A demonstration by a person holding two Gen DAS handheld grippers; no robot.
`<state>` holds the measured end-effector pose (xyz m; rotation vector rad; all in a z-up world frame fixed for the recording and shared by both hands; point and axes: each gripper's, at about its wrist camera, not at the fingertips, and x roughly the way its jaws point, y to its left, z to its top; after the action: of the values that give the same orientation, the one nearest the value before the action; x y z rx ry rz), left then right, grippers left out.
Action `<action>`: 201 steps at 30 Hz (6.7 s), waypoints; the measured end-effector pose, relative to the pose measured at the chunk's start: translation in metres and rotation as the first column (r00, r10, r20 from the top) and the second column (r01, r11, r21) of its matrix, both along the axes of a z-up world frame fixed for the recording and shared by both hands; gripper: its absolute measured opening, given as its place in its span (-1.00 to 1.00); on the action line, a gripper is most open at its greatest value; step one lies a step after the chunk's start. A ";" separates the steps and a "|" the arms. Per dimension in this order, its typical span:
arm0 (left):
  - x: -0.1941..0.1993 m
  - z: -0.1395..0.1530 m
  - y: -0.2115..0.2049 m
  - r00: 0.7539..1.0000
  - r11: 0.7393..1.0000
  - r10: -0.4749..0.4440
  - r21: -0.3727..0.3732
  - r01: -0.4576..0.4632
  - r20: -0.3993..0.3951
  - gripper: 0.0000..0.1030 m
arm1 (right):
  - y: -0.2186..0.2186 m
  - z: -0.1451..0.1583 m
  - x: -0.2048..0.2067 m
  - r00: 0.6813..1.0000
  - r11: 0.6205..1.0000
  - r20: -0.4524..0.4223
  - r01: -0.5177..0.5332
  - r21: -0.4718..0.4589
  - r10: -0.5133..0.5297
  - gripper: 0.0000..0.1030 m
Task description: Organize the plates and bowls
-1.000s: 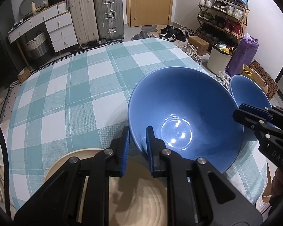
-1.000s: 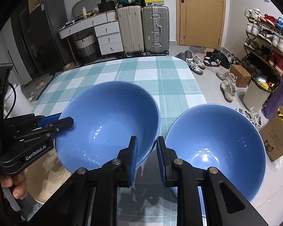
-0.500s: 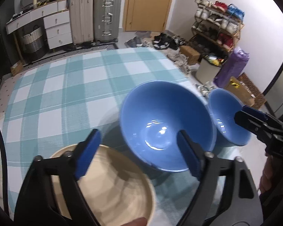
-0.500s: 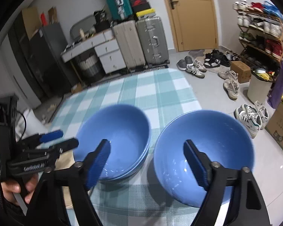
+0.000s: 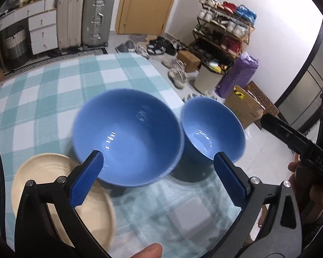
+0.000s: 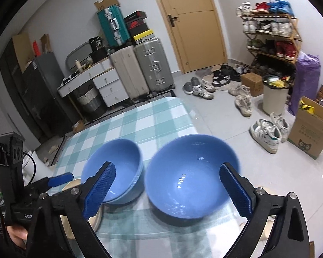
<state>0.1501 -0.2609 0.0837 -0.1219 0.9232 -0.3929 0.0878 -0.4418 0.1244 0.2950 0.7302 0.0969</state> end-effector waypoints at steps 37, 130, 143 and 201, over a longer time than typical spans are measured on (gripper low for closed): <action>0.022 -0.059 -0.112 0.971 0.987 -0.155 -0.069 0.145 -0.179 0.03 | -0.061 -0.089 0.024 0.990 0.995 -0.119 0.081 0.066 -0.073 -0.05; -0.031 0.053 0.080 0.995 0.999 0.035 -0.011 -0.034 0.099 -0.38 | 0.133 0.006 0.032 0.992 0.988 0.016 -0.126 -0.095 0.128 -0.46; -0.010 0.018 0.091 0.996 0.998 0.068 0.010 -0.069 0.057 -0.38 | 0.149 -0.032 0.054 0.988 0.981 -0.056 -0.151 -0.118 0.145 -0.46; 0.029 -0.052 0.098 0.995 0.983 0.098 0.153 -0.099 0.010 -0.01 | 0.140 -0.071 0.063 0.985 0.972 -0.095 -0.158 -0.175 0.143 -0.01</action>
<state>0.1794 -0.1630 0.0313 -0.0262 0.9376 -0.2294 0.1505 -0.3016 0.0535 0.0680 0.8371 0.1618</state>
